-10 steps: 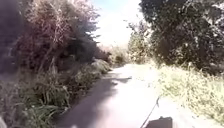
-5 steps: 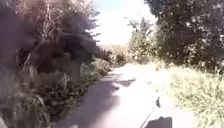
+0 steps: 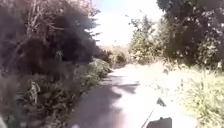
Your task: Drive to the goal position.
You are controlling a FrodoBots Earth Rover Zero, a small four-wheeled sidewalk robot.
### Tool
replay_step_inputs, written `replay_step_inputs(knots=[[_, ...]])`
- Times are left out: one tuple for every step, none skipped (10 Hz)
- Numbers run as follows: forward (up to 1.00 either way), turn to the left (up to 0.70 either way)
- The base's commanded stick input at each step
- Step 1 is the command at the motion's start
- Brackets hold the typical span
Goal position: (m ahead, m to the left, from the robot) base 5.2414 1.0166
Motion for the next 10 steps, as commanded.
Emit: replay_step_inputs(knots=[[1.0, 0.0], [1.0, 0.0], [1.0, 0.0], [1.0, 0.0], [1.0, 0.0], [1.0, 0.0], [1.0, 0.0], [1.0, 0.0], [1.0, 0.0], [1.0, 0.0]])
